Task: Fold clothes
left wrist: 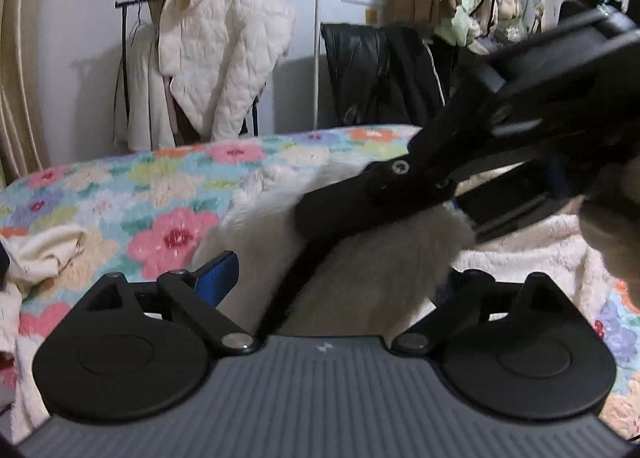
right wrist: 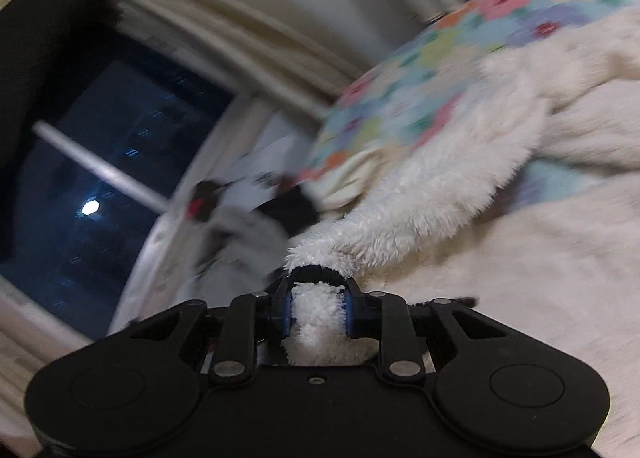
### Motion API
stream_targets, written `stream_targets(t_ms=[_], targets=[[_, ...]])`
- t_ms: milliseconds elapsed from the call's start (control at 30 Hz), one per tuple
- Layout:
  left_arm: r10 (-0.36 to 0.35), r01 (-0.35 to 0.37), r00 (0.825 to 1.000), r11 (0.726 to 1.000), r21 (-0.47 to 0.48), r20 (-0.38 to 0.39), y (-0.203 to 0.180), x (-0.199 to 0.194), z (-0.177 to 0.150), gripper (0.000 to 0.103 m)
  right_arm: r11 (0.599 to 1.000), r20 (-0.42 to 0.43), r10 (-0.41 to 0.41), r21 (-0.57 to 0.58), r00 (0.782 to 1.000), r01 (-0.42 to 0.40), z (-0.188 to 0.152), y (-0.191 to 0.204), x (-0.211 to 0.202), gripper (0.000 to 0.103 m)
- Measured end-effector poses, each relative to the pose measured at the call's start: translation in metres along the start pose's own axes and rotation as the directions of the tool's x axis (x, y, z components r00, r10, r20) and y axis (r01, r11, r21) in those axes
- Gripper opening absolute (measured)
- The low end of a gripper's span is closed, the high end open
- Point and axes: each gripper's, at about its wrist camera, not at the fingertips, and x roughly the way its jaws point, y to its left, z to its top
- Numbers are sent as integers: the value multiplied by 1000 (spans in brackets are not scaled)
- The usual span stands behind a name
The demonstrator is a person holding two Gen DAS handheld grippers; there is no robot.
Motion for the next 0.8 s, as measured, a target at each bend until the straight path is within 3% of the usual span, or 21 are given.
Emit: stream_targets(t_ms=[33, 67, 100, 133, 233, 267, 333, 367, 433, 467, 533, 633, 700, 800], targets=[[0, 0, 1000, 1000, -1, 10, 1, -2, 1, 61, 1000, -17, 28, 0, 999, -28, -2, 6, 3, 28], [0, 0, 1000, 1000, -3, 18, 2, -4, 2, 42, 999, -23, 33, -14, 999, -33, -3, 10, 5, 27], [6, -6, 1000, 1000, -12, 4, 7, -6, 6, 25, 999, -27, 30, -32, 999, -31, -3, 14, 5, 27], [12, -13, 1000, 1000, -21, -10, 13, -9, 9, 18, 999, -29, 41, -34, 999, -42, -1, 16, 5, 27], [83, -82, 996, 996, -32, 30, 28, -25, 13, 15, 994, -20, 107, 7, 994, -107, 5, 14, -1, 34], [152, -151, 987, 988, -17, 47, 31, -29, 16, 14, 996, -5, 93, 7, 996, -93, 8, 14, -4, 35], [243, -243, 965, 970, -19, 95, 44, -42, 19, 14, 999, 31, 41, -7, 999, -40, 15, 15, -11, 51], [263, -257, 957, 964, -66, 120, 59, -50, 23, 14, 1000, 46, -4, -16, 999, 5, 20, 14, -15, 55], [258, -228, 952, 957, -177, 166, 86, -67, 26, 14, 994, 80, -105, -17, 991, 107, 34, 5, -22, 75], [255, -212, 948, 952, -220, 191, 97, -77, 26, 14, 988, 99, -154, -4, 983, 155, 43, -1, -25, 77], [256, -186, 938, 940, -287, 233, 117, -95, 23, 14, 973, 129, -230, 36, 965, 227, 60, -18, -30, 77], [246, -155, 935, 931, -330, 255, 135, -109, 15, 14, 958, 108, -258, 153, 960, 241, 85, -52, -25, 77], [226, -128, 941, 927, -352, 253, 141, -112, 8, 14, 946, 85, -262, 222, 961, 238, 99, -72, -17, 77], [214, -121, 949, 925, -360, 231, 144, -106, 1, 14, 911, 10, -323, 272, 946, 309, 120, -91, 7, 77]])
